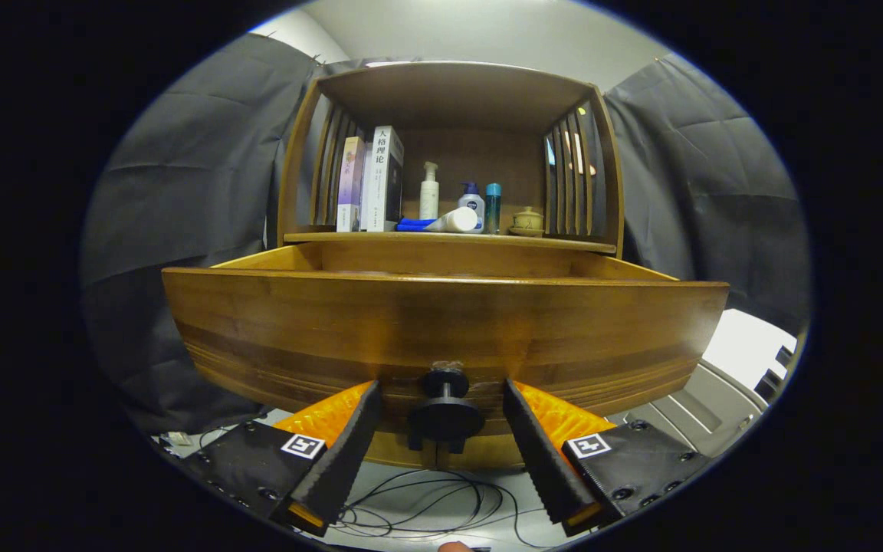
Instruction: Pull open the drawer, take out the items inside it, and place them on the countertop above the cabinet.
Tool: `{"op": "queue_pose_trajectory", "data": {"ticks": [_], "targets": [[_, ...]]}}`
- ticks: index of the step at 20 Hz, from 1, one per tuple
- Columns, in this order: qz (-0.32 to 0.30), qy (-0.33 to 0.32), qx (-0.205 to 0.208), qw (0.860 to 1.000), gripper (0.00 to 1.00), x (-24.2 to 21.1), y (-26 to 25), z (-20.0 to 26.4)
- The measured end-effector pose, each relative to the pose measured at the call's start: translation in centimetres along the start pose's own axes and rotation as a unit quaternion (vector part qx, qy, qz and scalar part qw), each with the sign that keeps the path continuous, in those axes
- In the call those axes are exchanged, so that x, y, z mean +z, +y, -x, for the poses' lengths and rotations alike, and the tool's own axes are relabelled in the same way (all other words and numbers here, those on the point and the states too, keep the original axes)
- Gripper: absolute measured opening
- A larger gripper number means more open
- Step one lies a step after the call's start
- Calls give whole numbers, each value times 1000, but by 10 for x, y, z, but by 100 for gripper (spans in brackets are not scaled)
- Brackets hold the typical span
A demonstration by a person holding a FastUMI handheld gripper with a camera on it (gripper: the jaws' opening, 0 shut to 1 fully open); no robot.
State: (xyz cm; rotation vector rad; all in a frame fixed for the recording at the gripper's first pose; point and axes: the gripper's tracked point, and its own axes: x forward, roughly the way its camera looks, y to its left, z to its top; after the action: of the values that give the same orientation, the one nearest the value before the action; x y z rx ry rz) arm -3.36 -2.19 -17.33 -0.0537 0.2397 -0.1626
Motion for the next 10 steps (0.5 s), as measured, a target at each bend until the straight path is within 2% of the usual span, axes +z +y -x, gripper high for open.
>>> {"op": "queue_pose_trajectory", "data": {"ticks": [10], "targets": [[1, -16, -4, 1000, 98, 7, 0, -20]]}}
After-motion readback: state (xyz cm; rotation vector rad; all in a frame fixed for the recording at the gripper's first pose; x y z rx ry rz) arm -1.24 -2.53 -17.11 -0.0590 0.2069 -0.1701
